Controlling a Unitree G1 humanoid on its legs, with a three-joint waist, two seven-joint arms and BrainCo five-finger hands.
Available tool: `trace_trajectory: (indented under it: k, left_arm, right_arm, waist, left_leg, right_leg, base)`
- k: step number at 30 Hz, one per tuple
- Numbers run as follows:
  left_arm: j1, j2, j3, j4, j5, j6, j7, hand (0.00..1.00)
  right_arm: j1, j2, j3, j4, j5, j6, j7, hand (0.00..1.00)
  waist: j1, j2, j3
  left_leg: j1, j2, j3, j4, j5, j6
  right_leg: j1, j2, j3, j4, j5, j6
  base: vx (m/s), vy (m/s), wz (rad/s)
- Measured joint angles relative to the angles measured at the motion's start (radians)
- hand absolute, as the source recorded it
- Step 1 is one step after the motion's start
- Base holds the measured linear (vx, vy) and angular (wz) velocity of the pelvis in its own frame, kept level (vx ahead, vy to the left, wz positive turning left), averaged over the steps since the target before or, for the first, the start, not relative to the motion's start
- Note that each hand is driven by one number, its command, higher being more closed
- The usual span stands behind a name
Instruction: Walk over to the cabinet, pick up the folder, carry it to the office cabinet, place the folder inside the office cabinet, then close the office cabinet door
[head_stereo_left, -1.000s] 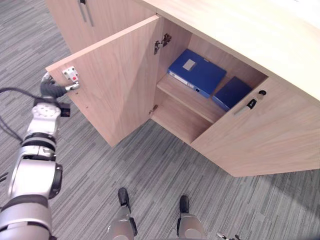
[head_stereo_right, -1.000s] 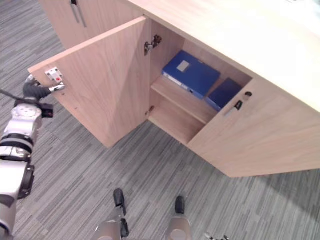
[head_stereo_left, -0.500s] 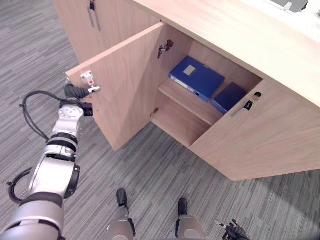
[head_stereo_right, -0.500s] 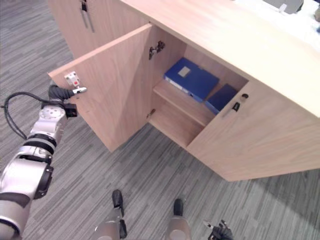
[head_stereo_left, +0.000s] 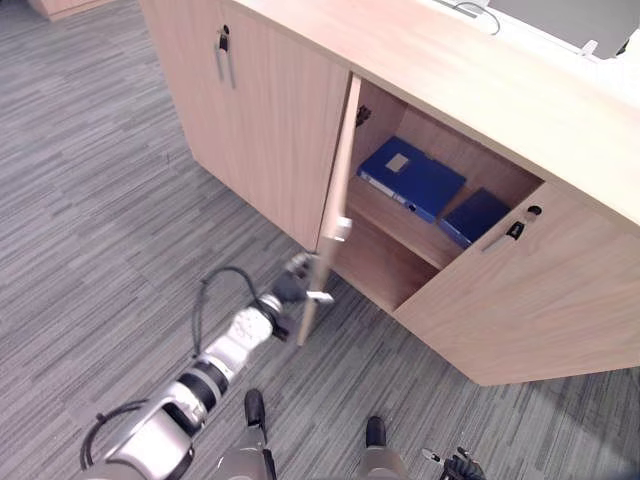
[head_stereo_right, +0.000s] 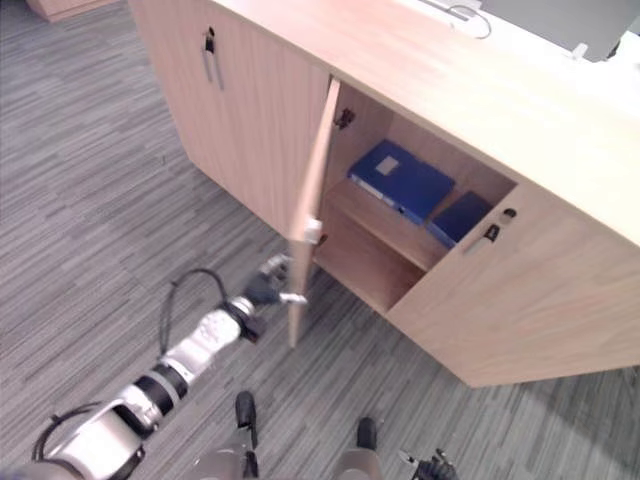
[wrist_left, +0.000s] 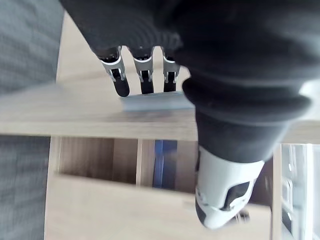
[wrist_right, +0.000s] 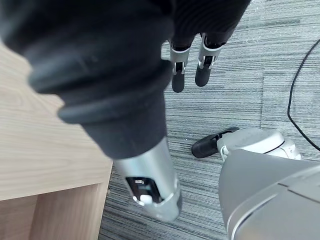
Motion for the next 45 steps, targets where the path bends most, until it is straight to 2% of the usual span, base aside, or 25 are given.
trace_trajectory:
  k: [1, 5, 9, 13, 16, 19, 21, 23, 25, 28, 29, 32, 33, 34, 35, 36, 37, 38, 39, 41, 42, 45]
  left_arm:
    - [0.041, -0.004, -0.032, -0.052, -0.048, 0.004, -0.06, 0.0]
    - [0.147, -0.003, -0.035, -0.106, -0.098, 0.008, -0.126, 0.0]
    - [0.274, -0.028, 0.112, -0.109, -0.146, 0.011, -0.135, 0.0]
    - [0.409, -0.056, 0.3, -0.105, -0.144, 0.011, -0.108, 0.0]
    - [0.452, -0.081, 0.38, -0.085, -0.116, 0.01, -0.085, 0.0]
    - [0.49, -0.135, 0.475, -0.015, -0.022, 0.007, -0.02, 0.0]
    - [0.505, -0.166, 0.545, 0.084, 0.046, -0.002, 0.024, 0.0]
    - [0.502, -0.181, 0.596, 0.164, 0.069, 0.0, 0.05, 0.0]
    - [0.513, -0.191, 0.632, 0.218, 0.062, 0.001, 0.06, 0.0]
    - [0.531, -0.23, 0.697, 0.334, -0.002, 0.002, 0.064, 0.0]
    - [0.538, -0.238, 0.714, 0.355, -0.018, 0.002, 0.065, 0.0]
    - [0.583, -0.259, 0.796, 0.436, -0.08, 0.013, 0.073, 0.0]
    - [0.593, -0.256, 0.817, 0.448, -0.075, 0.015, 0.074, 0.0]
    - [0.606, -0.255, 0.837, 0.468, -0.063, 0.021, 0.074, 0.0]
    - [0.613, -0.258, 0.843, 0.479, -0.054, 0.024, 0.073, 0.0]
    - [0.617, -0.268, 0.868, 0.49, -0.05, 0.025, 0.071, 0.0]
    - [0.615, -0.278, 0.892, 0.502, -0.049, 0.028, 0.068, 0.0]
    - [0.614, -0.283, 0.906, 0.506, -0.048, 0.03, 0.063, 0.0]
    - [0.614, -0.294, 0.931, 0.523, -0.046, 0.031, 0.053, 0.0]
    - [0.615, -0.299, 0.947, 0.558, -0.023, 0.038, 0.036, 0.0]
    - [0.613, -0.304, 0.967, 0.573, 0.008, 0.043, 0.032, 0.0]
    - [0.588, -0.327, 1.045, 0.573, 0.11, 0.041, 0.032, 0.0]
  right_arm:
    - [0.0, -0.001, 0.004, 0.0, -0.025, 0.0, 0.0, 0.0]
    - [0.006, -0.005, 0.036, 0.01, -0.036, 0.0, -0.001, 0.0]
    - [0.007, -0.005, 0.043, 0.012, -0.069, -0.003, -0.001, 0.0]
    - [0.01, -0.012, 0.076, 0.013, -0.069, -0.004, 0.0, 0.0]
    - [0.01, -0.013, 0.079, 0.015, -0.069, -0.005, -0.001, 0.0]
    - [0.011, -0.013, 0.082, 0.038, -0.067, -0.009, -0.003, 0.0]
    - [0.018, -0.012, 0.082, 0.051, -0.066, -0.009, -0.009, 0.0]
    - [0.025, -0.013, 0.081, 0.052, -0.065, -0.01, -0.011, 0.0]
    - [0.031, -0.012, 0.081, 0.059, -0.064, -0.01, -0.011, 0.0]
    - [0.046, -0.012, 0.07, 0.071, -0.028, -0.011, -0.022, 0.0]
    - [0.047, -0.012, 0.07, 0.072, -0.026, -0.011, -0.023, 0.0]
    - [0.051, -0.012, 0.07, 0.08, -0.023, -0.011, -0.03, 0.0]
    - [0.053, -0.014, 0.069, 0.08, -0.021, -0.011, -0.031, 0.0]
    - [0.056, -0.021, 0.069, 0.08, -0.015, -0.013, -0.031, 0.0]
    - [0.057, -0.026, 0.069, 0.08, -0.008, -0.013, -0.031, 0.0]
    - [0.063, -0.035, 0.063, 0.08, 0.014, -0.014, -0.031, 0.0]
    - [0.064, -0.045, 0.062, 0.081, 0.018, -0.014, -0.032, 0.0]
    - [0.062, -0.049, 0.062, 0.085, 0.02, -0.015, -0.032, 0.0]
    - [0.057, -0.06, 0.058, 0.1, 0.022, -0.017, -0.031, 0.0]
    - [0.056, -0.068, 0.033, 0.118, 0.025, -0.016, -0.029, 0.0]
    - [0.06, -0.062, 0.021, 0.118, 0.042, -0.015, -0.029, 0.0]
    - [0.068, -0.033, 0.004, 0.118, 0.053, -0.015, -0.037, 0.0]
  waist:
    - [-0.009, 0.005, -0.006]
    - [-0.015, 0.013, -0.008]
    - [-0.014, 0.034, -0.015]
    - [-0.011, 0.045, -0.017]
    - [-0.008, 0.05, -0.016]
    - [-0.003, 0.063, -0.014]
    - [-0.003, 0.082, -0.014]
    - [-0.007, 0.099, -0.011]
    - [-0.008, 0.113, -0.009]
    - [-0.011, 0.142, -0.009]
    - [-0.011, 0.145, -0.01]
    - [-0.009, 0.156, -0.005]
    - [-0.003, 0.16, -0.003]
    - [0.003, 0.168, -0.002]
    - [0.006, 0.172, -0.003]
    - [0.015, 0.182, -0.007]
    - [0.03, 0.19, -0.007]
    - [0.038, 0.191, -0.008]
    - [0.05, 0.202, -0.011]
    - [0.057, 0.216, -0.008]
    - [0.054, 0.222, -0.013]
    - [0.056, 0.222, -0.016]
  left_leg:
    - [0.007, 0.003, 0.004, 0.0, -0.007, -0.002]
    - [0.046, 0.018, 0.02, 0.0, -0.029, -0.025]
    - [0.07, 0.045, 0.035, 0.002, -0.054, -0.046]
    - [0.123, 0.076, 0.071, 0.006, -0.072, -0.066]
    - [0.138, 0.089, 0.09, 0.006, -0.075, -0.07]
    - [0.168, 0.105, 0.115, 0.006, -0.075, -0.07]
    - [0.187, 0.125, 0.125, 0.006, -0.073, -0.073]
    - [0.189, 0.146, 0.124, 0.006, -0.069, -0.085]
    - [0.19, 0.169, 0.122, 0.006, -0.063, -0.095]
    - [0.195, 0.213, 0.114, 0.011, -0.055, -0.111]
    - [0.195, 0.222, 0.115, 0.018, -0.06, -0.117]
    - [0.169, 0.281, 0.126, 0.138, -0.133, -0.117]
    - [0.166, 0.297, 0.131, 0.181, -0.161, -0.11]
    - [0.164, 0.311, 0.134, 0.228, -0.203, -0.088]
    - [0.163, 0.312, 0.129, 0.247, -0.226, -0.077]
    - [0.155, 0.306, 0.105, 0.275, -0.277, -0.073]
    - [0.155, 0.276, 0.05, 0.286, -0.324, -0.088]
    - [0.155, 0.257, 0.015, 0.289, -0.337, -0.088]
    - [0.159, 0.214, -0.062, 0.292, -0.354, -0.093]
    - [0.174, 0.152, -0.18, 0.291, -0.354, -0.088]
    - [0.178, 0.124, -0.227, 0.3, -0.353, -0.073]
    - [0.174, 0.089, -0.271, 0.304, -0.355, -0.049]
  right_leg:
    - [0.003, 0.001, 0.0, -0.002, 0.006, -0.008]
    - [0.038, 0.012, -0.001, -0.017, 0.009, -0.013]
    - [0.056, 0.036, -0.012, -0.031, 0.016, -0.015]
    - [0.082, 0.063, -0.032, -0.032, 0.02, -0.019]
    - [0.084, 0.075, -0.032, -0.032, 0.02, -0.018]
    - [0.099, 0.088, -0.032, -0.032, 0.022, -0.015]
    - [0.115, 0.107, -0.044, -0.041, 0.03, 0.0]
    - [0.123, 0.126, -0.056, -0.048, 0.029, 0.002]
    - [0.126, 0.147, -0.063, -0.049, 0.025, 0.008]
    - [0.141, 0.187, -0.084, -0.053, 0.024, 0.006]
    - [0.143, 0.196, -0.083, -0.055, 0.023, 0.004]
    - [0.153, 0.233, -0.064, -0.054, 0.011, -0.012]
    - [0.158, 0.242, -0.051, -0.051, 0.01, -0.013]
    - [0.163, 0.25, -0.032, -0.046, 0.008, -0.016]
    - [0.163, 0.252, -0.021, -0.042, 0.006, -0.018]
    - [0.159, 0.255, 0.005, -0.037, 0.004, -0.021]
    - [0.145, 0.256, 0.04, -0.027, 0.002, -0.025]
    - [0.137, 0.256, 0.062, -0.023, 0.002, -0.025]
    - [0.126, 0.257, 0.102, -0.018, 0.003, -0.026]
    - [0.117, 0.255, 0.15, -0.008, 0.012, -0.032]
    - [0.115, 0.249, 0.173, -0.007, 0.021, -0.024]
    - [0.1, 0.23, 0.191, -0.014, 0.021, -0.022]
  base:
    - [0.08, -0.018, -0.16]
    - [0.1, -0.035, -0.19]
    - [0.1, -0.049, -0.17]
    - [0.11, -0.041, -0.31]
    - [0.08, -0.038, -0.27]
    - [0.05, -0.039, -0.29]
    - [-0.01, -0.067, -0.19]
    - [-0.05, -0.067, -0.05]
    - [-0.09, -0.083, 0.02]
    - [-0.13, -0.083, 0.1]
    - [-0.16, -0.09, -0.11]
    - [-0.1, -0.078, -0.23]
    - [-0.09, -0.094, -0.4]
    - [-0.03, -0.05, -0.4]
    - [-0.04, -0.035, -0.46]
    - [-0.02, 0.001, -0.56]
    - [-0.01, 0.016, -0.65]
    - [0.02, 0.052, -0.9]
    - [0.09, 0.111, -0.95]
    - [0.14, 0.141, -0.81]
    - [0.11, 0.108, -0.39]
    - [0.14, 0.106, -0.13]
